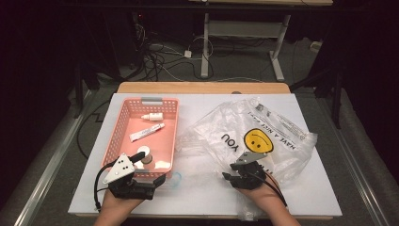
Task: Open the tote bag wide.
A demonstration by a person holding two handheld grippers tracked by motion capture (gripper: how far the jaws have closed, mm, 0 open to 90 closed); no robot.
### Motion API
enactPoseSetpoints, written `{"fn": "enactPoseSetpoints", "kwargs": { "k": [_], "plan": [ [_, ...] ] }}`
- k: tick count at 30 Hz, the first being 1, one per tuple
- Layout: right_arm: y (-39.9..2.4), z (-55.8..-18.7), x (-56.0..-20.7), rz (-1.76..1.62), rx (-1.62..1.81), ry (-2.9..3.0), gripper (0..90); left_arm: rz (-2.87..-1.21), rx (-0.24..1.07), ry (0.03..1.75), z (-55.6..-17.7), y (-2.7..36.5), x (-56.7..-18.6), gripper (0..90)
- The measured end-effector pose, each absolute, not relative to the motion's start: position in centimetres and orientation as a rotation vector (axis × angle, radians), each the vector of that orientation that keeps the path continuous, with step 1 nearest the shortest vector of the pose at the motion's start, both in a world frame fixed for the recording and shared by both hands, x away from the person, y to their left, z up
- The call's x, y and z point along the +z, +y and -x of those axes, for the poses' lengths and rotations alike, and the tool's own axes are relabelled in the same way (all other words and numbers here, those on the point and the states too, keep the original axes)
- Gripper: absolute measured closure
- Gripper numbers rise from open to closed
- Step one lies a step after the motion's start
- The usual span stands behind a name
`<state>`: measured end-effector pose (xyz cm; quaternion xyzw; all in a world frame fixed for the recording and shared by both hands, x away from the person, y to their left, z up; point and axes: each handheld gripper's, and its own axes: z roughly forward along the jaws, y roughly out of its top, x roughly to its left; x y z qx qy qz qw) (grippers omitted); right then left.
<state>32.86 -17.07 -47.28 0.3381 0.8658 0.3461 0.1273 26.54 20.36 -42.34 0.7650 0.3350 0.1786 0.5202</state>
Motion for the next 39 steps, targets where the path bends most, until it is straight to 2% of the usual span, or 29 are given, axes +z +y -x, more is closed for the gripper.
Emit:
{"fn": "enactPoseSetpoints", "kwargs": {
  "k": [7,9,10,14,31,39],
  "plan": [
    [-17.2,-32.6,-47.5,-0.953,0.988,2.483,70.5,-1.838,0.426,0.802,-26.5,20.2,-42.4,0.0],
    [-17.2,-32.5,-47.4,-0.954,0.992,2.488,77.5,-1.839,0.426,0.803,-26.5,20.2,-42.4,0.0],
    [-17.2,-32.5,-47.4,-0.938,1.004,2.496,83.8,-1.839,0.425,0.805,-26.5,20.2,-42.4,0.0],
    [-17.4,-32.6,-47.4,-0.945,1.026,2.503,89.3,-1.840,0.425,0.807,-26.5,20.3,-42.5,0.0],
    [-18.8,-31.9,-45.3,-0.957,1.205,2.345,90.0,-1.839,0.426,0.815,-26.4,20.4,-42.5,0.0],
    [-19.0,-32.0,-43.2,-0.941,1.300,2.234,90.0,-1.842,0.427,0.815,-26.4,20.4,-42.5,0.0]
  ]
}}
